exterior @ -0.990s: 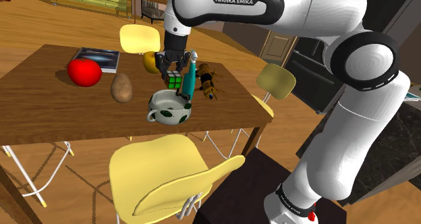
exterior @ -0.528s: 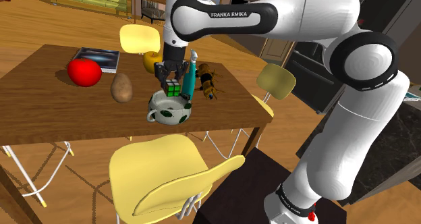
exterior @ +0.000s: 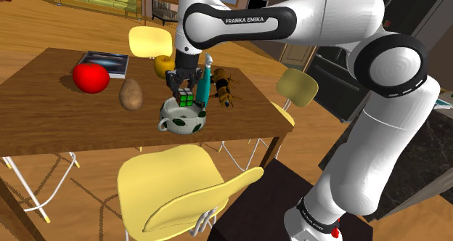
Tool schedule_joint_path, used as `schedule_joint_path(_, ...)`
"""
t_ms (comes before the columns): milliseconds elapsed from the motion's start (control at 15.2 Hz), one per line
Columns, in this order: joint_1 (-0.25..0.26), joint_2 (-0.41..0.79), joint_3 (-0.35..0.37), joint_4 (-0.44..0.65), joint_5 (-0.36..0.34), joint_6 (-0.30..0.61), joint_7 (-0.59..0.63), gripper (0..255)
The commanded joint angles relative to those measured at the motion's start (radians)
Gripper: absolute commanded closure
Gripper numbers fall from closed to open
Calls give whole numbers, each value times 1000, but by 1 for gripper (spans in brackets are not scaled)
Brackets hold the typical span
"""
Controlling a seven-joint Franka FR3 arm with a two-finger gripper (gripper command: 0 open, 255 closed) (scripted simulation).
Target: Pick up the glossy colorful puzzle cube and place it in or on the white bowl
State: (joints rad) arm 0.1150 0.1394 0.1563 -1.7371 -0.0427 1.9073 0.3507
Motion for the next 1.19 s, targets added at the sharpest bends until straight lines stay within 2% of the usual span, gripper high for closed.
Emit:
schedule_joint_path(0,0,0,0,0,0,0,0,0)
schedule_joint_path(330,0,0,0,0,0,0,0,0)
schedule_joint_path(594,2,-11,2,114,3,-124,-2,0)
schedule_joint_path(1122,2,-11,2,114,3,-124,-2,0)
